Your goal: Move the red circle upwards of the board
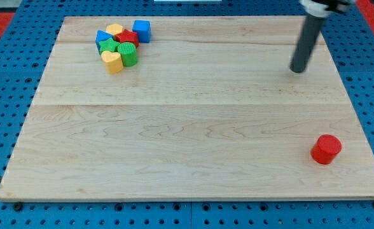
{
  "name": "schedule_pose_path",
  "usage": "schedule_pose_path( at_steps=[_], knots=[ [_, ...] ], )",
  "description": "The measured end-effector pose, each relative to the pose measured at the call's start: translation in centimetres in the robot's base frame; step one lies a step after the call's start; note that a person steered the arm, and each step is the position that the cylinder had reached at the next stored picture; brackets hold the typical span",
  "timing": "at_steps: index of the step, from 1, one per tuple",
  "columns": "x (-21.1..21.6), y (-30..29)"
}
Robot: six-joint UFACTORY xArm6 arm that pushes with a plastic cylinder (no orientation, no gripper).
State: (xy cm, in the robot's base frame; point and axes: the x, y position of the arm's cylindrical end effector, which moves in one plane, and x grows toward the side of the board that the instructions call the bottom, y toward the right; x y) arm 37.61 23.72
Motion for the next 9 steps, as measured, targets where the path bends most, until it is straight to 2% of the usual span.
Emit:
schedule_pose_path(
  at_steps=[1, 2, 3, 4, 5, 6, 7, 8, 9],
  knots=[
    [6.9, 2.3],
    [14.0, 1.6],
    [19.0, 0.7],
    [18.7, -2.8],
    [22.8, -2.6],
    [22.9, -3.5],
    [22.2, -7.2],
    [19.3, -9.1],
    [16.0, -8.3]
  ],
)
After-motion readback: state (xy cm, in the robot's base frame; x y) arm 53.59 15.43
